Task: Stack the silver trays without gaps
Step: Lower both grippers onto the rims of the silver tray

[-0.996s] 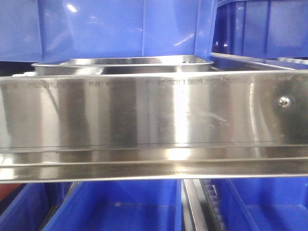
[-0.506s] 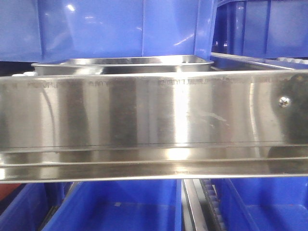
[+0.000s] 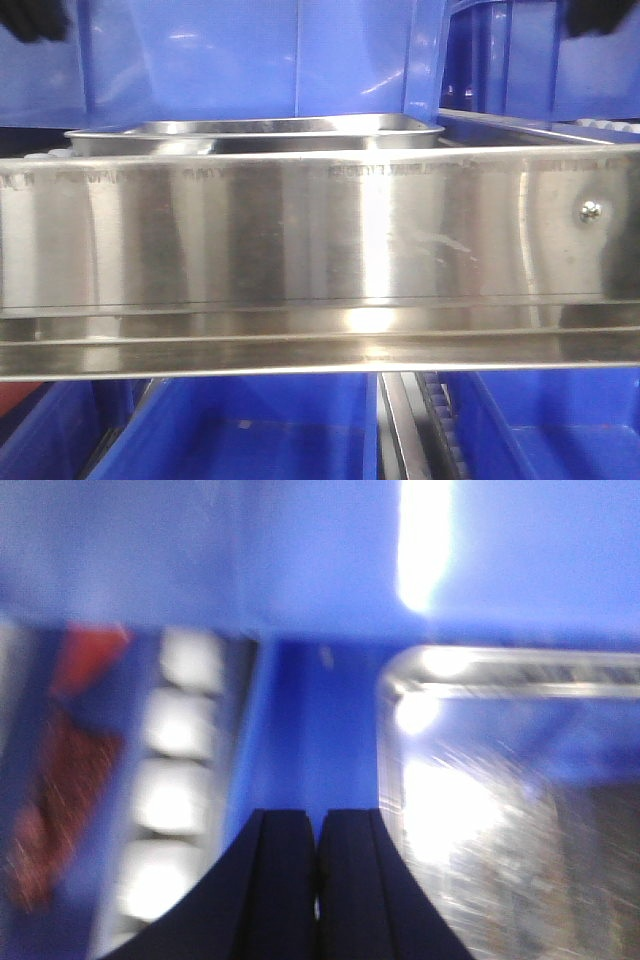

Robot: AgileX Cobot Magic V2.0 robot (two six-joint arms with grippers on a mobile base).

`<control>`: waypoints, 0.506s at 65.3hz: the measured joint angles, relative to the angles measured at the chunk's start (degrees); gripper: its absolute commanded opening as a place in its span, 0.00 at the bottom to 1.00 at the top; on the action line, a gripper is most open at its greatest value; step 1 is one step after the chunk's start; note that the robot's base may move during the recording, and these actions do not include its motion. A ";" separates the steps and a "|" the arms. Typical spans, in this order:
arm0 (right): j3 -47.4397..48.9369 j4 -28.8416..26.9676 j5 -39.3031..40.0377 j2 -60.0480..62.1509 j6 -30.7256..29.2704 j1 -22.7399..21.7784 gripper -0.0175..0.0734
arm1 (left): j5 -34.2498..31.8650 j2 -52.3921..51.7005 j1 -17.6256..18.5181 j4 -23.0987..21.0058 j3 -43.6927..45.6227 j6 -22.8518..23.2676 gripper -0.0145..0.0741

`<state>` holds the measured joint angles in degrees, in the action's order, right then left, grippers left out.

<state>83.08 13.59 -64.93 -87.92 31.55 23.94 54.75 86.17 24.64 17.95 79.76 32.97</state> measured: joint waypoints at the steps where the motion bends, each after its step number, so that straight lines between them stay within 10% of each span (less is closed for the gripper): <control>1: 0.48 0.00 -0.24 -0.55 0.25 0.38 0.13 | 0.22 0.27 0.14 -0.29 0.24 0.00 0.15; 33: 3.74 -3.70 0.92 -7.89 2.76 4.13 0.16 | 1.28 4.48 0.46 -2.75 1.10 0.09 0.24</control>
<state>86.81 9.90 -64.01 -95.80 34.31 28.08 56.03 90.65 25.10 15.20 80.85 33.07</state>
